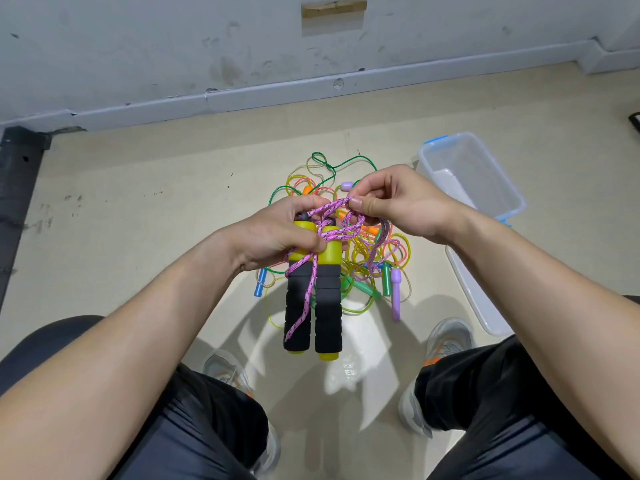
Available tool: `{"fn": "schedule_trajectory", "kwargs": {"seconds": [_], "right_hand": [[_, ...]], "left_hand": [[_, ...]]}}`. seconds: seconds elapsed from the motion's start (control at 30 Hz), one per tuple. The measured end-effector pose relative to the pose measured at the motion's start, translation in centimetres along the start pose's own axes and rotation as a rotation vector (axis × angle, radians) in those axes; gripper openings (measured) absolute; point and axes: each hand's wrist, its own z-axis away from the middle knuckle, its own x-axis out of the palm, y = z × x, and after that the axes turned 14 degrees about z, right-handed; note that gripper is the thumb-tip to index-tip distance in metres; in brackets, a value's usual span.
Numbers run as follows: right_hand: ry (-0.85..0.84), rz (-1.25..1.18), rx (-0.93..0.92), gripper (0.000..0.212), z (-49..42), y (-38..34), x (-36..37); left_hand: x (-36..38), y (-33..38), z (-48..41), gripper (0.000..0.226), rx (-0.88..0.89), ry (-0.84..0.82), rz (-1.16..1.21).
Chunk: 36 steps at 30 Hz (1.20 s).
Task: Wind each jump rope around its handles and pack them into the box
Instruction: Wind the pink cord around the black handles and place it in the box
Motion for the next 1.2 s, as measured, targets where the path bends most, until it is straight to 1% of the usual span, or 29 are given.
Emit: {"fn": "schedule_trajectory", "kwargs": {"seconds": [0.13, 0.23, 0.33, 0.4, 0.47, 0.63, 0.7, 0.77, 0.87, 0.97, 1.1, 1.2], "right_hand": [[0.038, -0.043, -0.021, 0.011, 0.1, -0.2, 0.2], [0.052, -0.050, -0.013, 0.012, 0.1, 0.0, 0.2], [0.030, -0.022, 0.000, 0.008, 0.2, 0.0, 0.1], [0.016, 0.010, 0.004, 0.006, 0.2, 0.2, 0.0], [0.009, 0.056, 0.002, 0.010, 0.2, 0.2, -0.1], [0.006, 0.273, -0.047, 0.012, 0.0, 0.2, -0.4], [0.011, 0.265, -0.054, 0.014, 0.1, 0.1, -0.4], [0.039, 0.150, -0.034, 0.014, 0.2, -0.1, -0.2], [0.083, -0.093, 0.018, 0.016, 0.3, -0.3, 0.3], [0.017, -0.291, 0.094, 0.019, 0.3, 0.0, 0.3], [-0.085, -0.482, 0.172, 0.011, 0.3, 0.7, 0.7], [-0.082, -0.621, 0.194, 0.020, 0.2, 0.9, 1.1]], "left_hand": [[-0.1, 0.4, 0.1, 0.054, 0.002, -0.005, 0.016], [-0.2, 0.2, 0.1, 0.056, 0.008, 0.018, 0.030], [0.1, 0.2, 0.1, 0.060, 0.007, 0.046, 0.004], [0.2, 0.1, 0.0, 0.064, 0.006, 0.046, 0.005], [0.1, -0.1, -0.1, 0.066, 0.004, 0.056, 0.012], [0.0, -0.7, -0.3, 0.053, -0.014, 0.067, 0.032], [0.1, -0.9, -0.3, 0.056, -0.002, 0.064, 0.060], [0.0, -0.8, -0.3, 0.057, 0.026, 0.066, 0.102], [0.0, -0.6, -0.4, 0.058, 0.074, 0.057, 0.128], [0.3, -0.5, -0.5, 0.061, 0.134, 0.083, 0.099], [0.6, -0.4, -0.4, 0.048, 0.164, 0.075, 0.033], [0.6, -0.4, -0.3, 0.039, 0.159, 0.030, 0.021]]}}
